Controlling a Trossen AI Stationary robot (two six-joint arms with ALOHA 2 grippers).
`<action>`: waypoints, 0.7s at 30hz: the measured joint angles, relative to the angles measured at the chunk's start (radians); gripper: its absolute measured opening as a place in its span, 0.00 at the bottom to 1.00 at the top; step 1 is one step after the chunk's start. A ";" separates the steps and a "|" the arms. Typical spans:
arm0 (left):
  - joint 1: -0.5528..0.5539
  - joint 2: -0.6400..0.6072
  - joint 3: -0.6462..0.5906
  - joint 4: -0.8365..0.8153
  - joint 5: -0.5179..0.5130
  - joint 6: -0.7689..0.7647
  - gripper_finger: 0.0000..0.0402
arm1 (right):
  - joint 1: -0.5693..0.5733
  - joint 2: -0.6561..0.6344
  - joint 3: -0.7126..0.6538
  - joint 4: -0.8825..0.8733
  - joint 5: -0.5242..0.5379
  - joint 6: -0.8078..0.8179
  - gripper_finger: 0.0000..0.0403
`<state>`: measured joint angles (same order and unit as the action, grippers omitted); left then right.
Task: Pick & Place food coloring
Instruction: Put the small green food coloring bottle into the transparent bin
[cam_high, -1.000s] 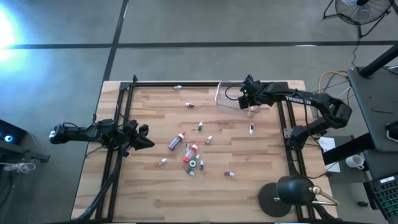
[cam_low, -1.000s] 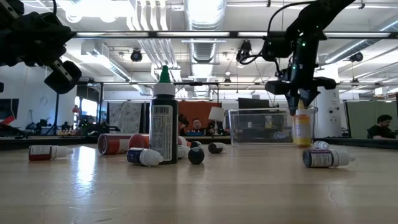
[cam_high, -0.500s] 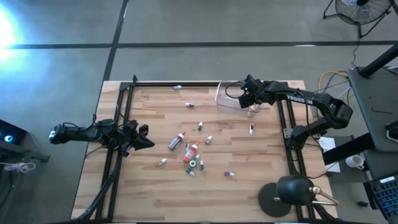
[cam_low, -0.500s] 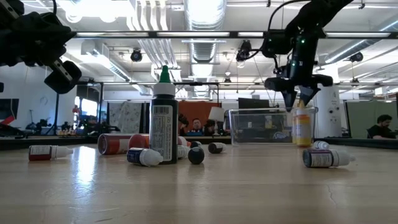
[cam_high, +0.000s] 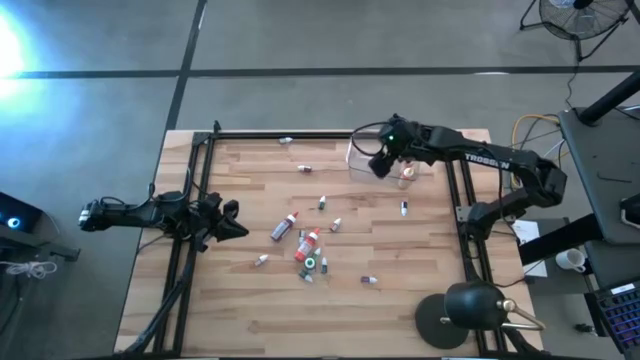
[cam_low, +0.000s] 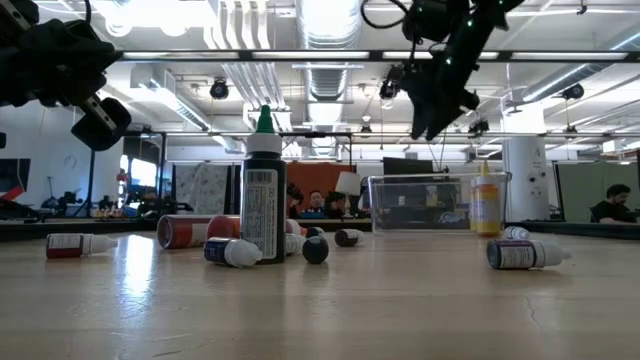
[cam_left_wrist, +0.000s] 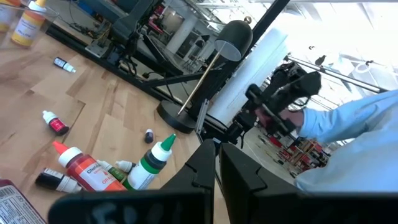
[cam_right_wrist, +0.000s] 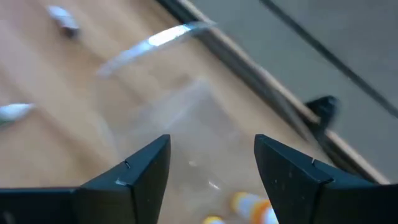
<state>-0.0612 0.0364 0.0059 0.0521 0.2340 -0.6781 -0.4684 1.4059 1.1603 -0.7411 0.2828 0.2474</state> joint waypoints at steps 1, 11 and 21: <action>0.000 0.000 0.000 0.000 0.000 0.000 0.00 | 0.011 0.002 0.008 -0.014 -0.030 0.010 0.55; 0.000 0.000 0.000 0.000 0.000 0.000 0.00 | 0.153 0.017 -0.094 -0.093 -0.389 0.265 0.54; 0.000 0.000 0.000 0.000 0.000 0.000 0.00 | 0.236 0.014 -0.372 -0.135 -0.410 0.932 0.54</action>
<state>-0.0612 0.0360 0.0059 0.0519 0.2340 -0.6781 -0.2324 1.4200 0.7886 -0.8762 -0.1267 1.1793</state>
